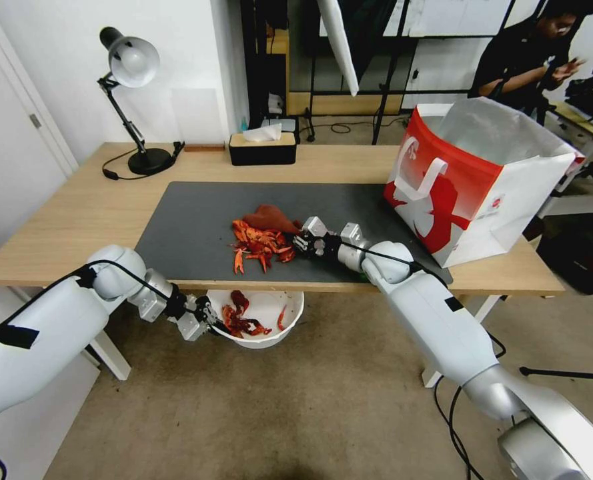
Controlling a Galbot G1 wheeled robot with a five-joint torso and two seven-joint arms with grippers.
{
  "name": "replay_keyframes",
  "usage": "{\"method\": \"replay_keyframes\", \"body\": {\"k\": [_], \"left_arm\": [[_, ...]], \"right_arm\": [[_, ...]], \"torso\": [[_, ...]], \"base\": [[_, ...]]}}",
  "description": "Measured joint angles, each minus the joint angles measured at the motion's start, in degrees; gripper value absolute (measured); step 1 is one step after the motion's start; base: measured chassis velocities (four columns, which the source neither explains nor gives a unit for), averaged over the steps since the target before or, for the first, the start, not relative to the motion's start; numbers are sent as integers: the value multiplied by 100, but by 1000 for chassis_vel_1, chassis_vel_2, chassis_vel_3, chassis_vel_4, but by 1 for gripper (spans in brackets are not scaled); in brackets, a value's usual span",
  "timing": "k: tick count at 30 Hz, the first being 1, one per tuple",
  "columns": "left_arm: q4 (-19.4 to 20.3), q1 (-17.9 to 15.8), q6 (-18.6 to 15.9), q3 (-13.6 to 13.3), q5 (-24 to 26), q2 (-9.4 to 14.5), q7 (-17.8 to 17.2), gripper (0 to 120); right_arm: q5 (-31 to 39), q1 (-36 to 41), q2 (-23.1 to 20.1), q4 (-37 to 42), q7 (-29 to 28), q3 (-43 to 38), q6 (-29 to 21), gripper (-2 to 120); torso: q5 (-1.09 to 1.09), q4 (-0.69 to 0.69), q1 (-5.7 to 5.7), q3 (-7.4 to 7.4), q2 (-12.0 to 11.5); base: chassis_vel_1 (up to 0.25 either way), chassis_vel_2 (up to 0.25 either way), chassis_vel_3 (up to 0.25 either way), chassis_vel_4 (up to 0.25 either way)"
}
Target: Sweep shrimp from table into container with towel, then put container into takeout bag.
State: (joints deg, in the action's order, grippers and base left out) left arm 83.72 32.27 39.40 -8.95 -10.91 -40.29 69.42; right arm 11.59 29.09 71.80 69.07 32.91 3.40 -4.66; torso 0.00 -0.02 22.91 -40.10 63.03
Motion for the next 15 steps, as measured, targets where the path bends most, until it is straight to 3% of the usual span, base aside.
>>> {"method": "replay_keyframes", "body": {"k": [15], "left_arm": [[-11, -12, -6, -3, 3, -15, 0, 0]], "right_arm": [[9, 149, -86, 293, -3, 65, -80, 6]], "torso": [[0, 1, 0, 0, 0]], "base": [[0, 0, 0, 0]]}}
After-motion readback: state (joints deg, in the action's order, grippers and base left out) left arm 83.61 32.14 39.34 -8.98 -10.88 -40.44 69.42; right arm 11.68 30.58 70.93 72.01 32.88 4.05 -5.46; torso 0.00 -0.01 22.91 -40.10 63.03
